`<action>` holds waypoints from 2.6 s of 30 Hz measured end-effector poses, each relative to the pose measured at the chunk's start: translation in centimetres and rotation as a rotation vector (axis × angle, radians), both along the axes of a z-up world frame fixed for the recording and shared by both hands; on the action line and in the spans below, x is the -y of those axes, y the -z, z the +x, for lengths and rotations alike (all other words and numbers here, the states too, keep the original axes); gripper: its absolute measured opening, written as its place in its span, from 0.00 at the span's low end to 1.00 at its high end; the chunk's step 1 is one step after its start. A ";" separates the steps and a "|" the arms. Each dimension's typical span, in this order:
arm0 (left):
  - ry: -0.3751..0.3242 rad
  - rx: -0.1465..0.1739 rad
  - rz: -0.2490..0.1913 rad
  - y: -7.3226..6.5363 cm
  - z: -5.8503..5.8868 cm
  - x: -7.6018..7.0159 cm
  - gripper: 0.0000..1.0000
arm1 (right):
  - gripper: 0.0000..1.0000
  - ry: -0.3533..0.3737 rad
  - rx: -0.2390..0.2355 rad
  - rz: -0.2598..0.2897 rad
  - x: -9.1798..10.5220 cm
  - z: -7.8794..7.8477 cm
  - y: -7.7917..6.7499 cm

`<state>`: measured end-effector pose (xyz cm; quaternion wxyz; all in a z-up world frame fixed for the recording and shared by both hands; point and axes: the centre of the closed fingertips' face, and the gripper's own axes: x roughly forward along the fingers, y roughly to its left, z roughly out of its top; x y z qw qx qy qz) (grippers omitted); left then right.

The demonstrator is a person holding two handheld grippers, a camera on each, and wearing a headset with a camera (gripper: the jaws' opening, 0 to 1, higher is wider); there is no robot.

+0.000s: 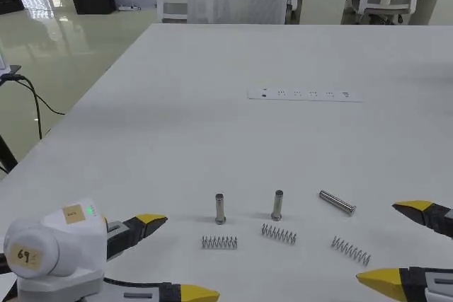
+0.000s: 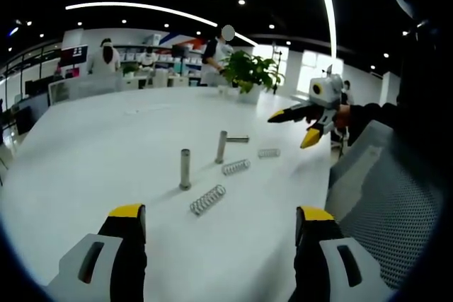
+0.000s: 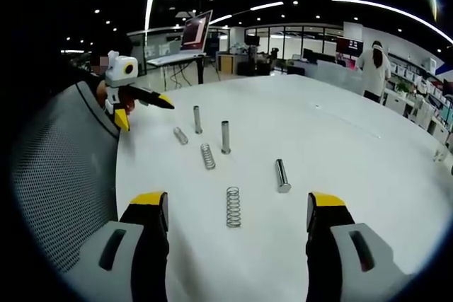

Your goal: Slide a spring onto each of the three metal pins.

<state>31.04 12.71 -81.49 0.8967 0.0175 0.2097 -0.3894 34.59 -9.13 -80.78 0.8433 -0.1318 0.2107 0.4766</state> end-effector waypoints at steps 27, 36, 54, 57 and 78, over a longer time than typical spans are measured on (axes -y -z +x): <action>0.005 -0.003 0.003 0.1 -0.1 0.0 0.83 | 0.77 -0.009 -0.012 -0.018 0.0 0.0 0.2; 0.009 -0.007 0.000 0.1 -0.2 0.1 0.83 | 0.76 -0.012 -0.016 -0.022 0.0 -0.1 0.2; 0.019 -0.007 0.001 0.3 -0.2 0.3 0.82 | 0.71 0.008 -0.014 -0.027 0.2 0.3 0.0; 0.022 -0.007 0.001 0.3 -0.2 0.4 0.82 | 0.70 0.016 -0.018 -0.027 0.2 0.6 0.0; 0.025 -0.003 -0.005 0.2 -0.2 0.6 0.81 | 0.52 0.009 0.009 -0.105 -0.6 4.6 -1.6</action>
